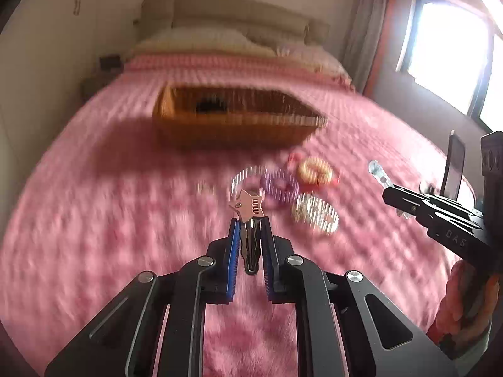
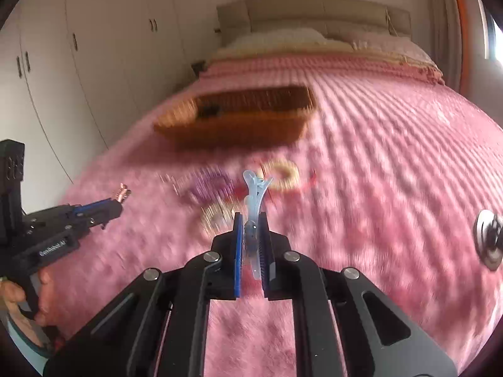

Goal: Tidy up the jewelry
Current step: 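Lower the star clip into the basket and open the left gripper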

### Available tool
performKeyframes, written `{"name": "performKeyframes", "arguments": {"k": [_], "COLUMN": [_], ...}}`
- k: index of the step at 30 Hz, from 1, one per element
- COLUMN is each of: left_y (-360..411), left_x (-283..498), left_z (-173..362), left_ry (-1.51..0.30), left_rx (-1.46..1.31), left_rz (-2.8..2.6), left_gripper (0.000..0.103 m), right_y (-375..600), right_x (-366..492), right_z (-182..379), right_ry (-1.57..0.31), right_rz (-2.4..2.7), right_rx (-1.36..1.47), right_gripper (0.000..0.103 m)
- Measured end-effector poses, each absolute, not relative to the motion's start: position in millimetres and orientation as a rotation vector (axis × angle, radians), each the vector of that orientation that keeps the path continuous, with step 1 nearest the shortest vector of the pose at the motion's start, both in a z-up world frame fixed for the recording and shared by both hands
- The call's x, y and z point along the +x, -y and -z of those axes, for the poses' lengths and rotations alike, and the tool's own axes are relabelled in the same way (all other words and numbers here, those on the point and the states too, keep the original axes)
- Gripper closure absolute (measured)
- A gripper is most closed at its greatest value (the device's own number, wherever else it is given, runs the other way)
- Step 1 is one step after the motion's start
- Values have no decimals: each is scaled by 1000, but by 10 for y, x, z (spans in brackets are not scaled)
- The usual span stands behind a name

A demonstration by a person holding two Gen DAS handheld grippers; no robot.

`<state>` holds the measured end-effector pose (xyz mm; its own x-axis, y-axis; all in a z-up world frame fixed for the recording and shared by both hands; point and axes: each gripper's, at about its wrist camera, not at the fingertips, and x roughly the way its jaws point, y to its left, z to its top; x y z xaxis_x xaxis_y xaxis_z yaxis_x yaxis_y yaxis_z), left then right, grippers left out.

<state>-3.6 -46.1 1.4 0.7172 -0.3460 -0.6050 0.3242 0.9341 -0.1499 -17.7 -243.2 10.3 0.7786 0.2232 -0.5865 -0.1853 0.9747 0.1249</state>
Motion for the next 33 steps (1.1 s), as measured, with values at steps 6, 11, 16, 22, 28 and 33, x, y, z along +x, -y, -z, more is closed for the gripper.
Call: {"name": "performKeyframes", "arguments": {"k": [6,11,16,22,28,33], "left_y": [478,569,623,643,602,564], "left_x": [319,985,1694,2219,2299,2251], "left_z": [-617,-869,-658,-193,-1,-21], "left_ry": [-546,-491,-519,-628,-677,-669], "left_rx": [-53,-76,-146,-149,-170,-186], "left_rz": [368,364,371,361,368,371], "left_gripper": [92,92,92,92,91,85], "right_y": [2310,2244,2242,2293,2277,2326], "right_x": [378,1209,2098,2519,2552,2530], "right_z": [-725,-841,-486,24,152,164], "right_ry": [-532,-527,-655,-770,-815,-824], "right_rz": [-229,-246,-280,-264,-238,-250], "right_rx": [1,31,122,156,141,172], "right_gripper": [95,95,95,95,95,92]}}
